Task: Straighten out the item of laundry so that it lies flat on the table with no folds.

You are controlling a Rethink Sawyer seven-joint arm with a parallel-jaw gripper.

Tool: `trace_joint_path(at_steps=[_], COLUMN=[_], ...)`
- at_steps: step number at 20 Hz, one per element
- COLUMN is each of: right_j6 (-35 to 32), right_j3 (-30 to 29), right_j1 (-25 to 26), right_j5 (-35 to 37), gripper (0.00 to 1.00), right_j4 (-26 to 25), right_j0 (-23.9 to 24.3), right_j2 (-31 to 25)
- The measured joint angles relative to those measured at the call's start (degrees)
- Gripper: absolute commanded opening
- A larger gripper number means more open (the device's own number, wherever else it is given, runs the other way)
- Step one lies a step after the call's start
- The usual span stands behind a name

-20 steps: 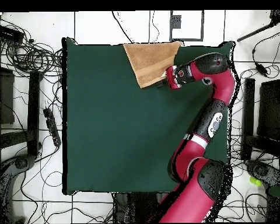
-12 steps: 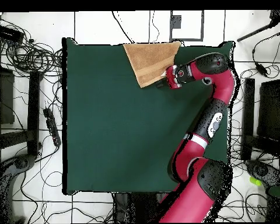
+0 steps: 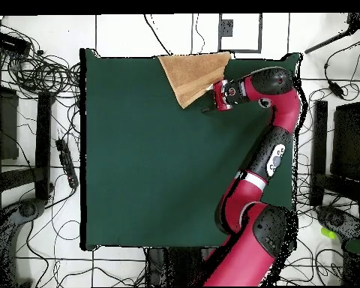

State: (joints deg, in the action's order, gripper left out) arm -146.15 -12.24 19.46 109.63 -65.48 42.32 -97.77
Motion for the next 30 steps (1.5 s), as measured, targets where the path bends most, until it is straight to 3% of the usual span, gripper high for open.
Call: trace_joint_path(at_steps=[14,30], right_j6=[0.0,0.01], right_j3=[0.01,0.02], right_j1=[-0.51,-3.39], right_j5=[0.04,0.25], gripper=[1.0,1.0], right_j4=[-1.56,-10.49], right_j0=[-0.34,-2.29], right_j2=[-0.28,-2.06])
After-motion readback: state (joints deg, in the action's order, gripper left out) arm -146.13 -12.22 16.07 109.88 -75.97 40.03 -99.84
